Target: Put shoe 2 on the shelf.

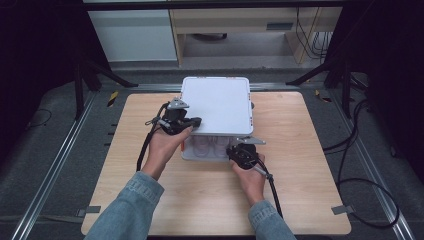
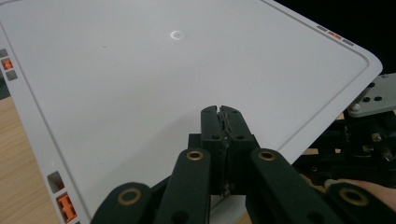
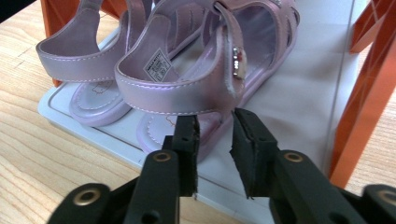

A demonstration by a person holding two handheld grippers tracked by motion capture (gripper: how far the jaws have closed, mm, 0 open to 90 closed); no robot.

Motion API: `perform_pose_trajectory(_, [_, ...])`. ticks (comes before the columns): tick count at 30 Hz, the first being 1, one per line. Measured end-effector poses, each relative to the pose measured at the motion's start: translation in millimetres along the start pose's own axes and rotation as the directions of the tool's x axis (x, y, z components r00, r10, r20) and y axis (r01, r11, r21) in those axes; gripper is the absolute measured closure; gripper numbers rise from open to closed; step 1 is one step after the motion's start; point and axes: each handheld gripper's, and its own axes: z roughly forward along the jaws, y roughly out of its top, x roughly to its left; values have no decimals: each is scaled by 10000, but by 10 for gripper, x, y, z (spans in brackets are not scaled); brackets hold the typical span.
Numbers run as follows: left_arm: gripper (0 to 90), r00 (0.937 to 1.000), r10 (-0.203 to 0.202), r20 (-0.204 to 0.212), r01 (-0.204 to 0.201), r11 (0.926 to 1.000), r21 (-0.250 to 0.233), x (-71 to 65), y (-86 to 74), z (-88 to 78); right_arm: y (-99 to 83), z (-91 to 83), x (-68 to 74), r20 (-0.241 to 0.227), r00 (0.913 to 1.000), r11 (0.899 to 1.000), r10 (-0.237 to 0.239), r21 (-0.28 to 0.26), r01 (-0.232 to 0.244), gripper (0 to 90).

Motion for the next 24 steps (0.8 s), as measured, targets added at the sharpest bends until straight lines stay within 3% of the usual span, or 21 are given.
perform_pose_trajectory(6, [738, 9996, -13, -279, 7, 9997, -228, 16, -7, -32, 7, -71, -32, 11, 10000, 10000, 16, 37, -16, 522])
perform_pose_trajectory(13, [382, 9981, -250, -556, 212, 9974, -682, 84, -37, -146, 25, -209, -41, -159, 9996, 9997, -218, -128, 216, 374])
perform_pose_trajectory(19, [159, 9969, -393, -688, 304, 9916, -1256, 156, -103, -351, 49, -342, -46, -577, 9977, 9993, -341, -199, 330, 258])
perform_pose_trajectory(24, [80, 9897, -428, -1364, 214, 9877, -1548, 293, -273, -595, 12, -502, -164, -460, 9974, 9984, -558, -115, 553, 188])
